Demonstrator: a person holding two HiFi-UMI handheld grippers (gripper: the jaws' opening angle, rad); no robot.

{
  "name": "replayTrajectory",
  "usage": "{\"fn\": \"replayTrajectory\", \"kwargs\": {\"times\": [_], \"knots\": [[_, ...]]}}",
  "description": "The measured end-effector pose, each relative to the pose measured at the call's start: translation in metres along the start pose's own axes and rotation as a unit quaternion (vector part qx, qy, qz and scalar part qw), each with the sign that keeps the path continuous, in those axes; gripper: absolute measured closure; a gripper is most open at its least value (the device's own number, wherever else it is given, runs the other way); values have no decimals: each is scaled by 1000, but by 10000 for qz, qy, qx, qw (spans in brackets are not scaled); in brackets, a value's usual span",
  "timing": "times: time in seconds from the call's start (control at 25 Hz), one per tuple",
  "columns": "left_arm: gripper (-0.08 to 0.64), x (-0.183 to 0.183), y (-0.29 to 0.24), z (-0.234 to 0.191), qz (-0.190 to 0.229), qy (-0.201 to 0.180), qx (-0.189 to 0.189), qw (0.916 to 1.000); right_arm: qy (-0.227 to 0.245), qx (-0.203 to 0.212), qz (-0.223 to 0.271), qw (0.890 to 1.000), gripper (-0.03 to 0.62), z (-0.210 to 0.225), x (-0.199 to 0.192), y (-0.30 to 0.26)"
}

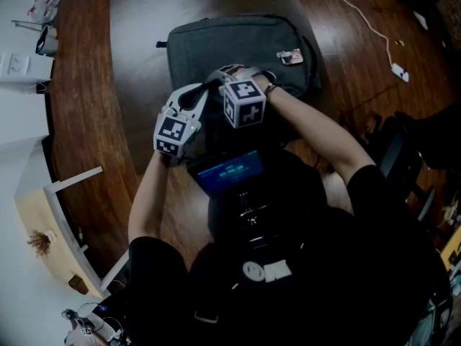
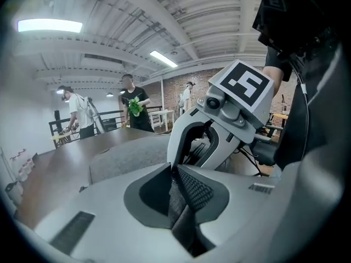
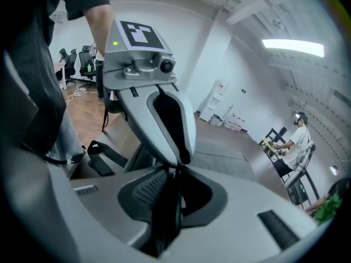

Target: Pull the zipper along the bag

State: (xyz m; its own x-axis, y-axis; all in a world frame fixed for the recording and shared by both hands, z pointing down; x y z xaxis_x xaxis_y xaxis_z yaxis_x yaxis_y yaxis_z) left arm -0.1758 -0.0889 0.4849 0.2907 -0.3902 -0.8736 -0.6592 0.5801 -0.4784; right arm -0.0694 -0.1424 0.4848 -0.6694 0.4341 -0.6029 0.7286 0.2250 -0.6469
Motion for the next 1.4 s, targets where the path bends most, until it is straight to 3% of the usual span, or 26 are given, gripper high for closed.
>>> {"fn": "replayTrajectory", "kwargs": {"times": [0.2, 0.28, 0.48, 0.6, 0.8, 1.2, 1.4], "knots": [[512, 2, 2, 6, -139, -494, -107, 9986, -340, 193, 112, 9992, 539, 7, -6, 7], [511, -1, 8, 4, -96, -451, -167, 9988, -466, 266, 99, 9985, 546, 8, -8, 7], [512, -16, 20, -8, 63, 115, 116, 9998, -457, 250, 22, 9986, 554, 6, -17, 9], [512, -18, 8, -3, -342, -314, 195, 9987, -657, 262, 112, 9974, 555, 6, -20, 14], [548, -6, -18, 6, -511, -834, -120, 9951, -667, 273, 183, 9972, 557, 6, -22, 20], [555, -3, -13, 3, -310, -642, -637, 9954, -180, -65, 422, 9989, 531, 2, -15, 28], [555, -5, -12, -5, -436, -404, -1026, 9929, -45, 40, 537, 9985, 528, 0, -19, 20]]}}
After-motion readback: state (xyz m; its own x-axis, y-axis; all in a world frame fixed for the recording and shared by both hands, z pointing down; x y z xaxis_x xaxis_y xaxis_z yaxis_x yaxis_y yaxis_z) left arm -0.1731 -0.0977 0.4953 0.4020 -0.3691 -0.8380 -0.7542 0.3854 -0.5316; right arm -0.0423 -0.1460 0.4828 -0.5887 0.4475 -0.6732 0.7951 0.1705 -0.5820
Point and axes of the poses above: the fingertips, and each gripper's own axes: y backward along the fingers, z to its right, x out of its top, the point moved 10 cm from there along y, backward along the fingers, and after that the axes turned 13 degrees about -x, right-handed, at the moved point
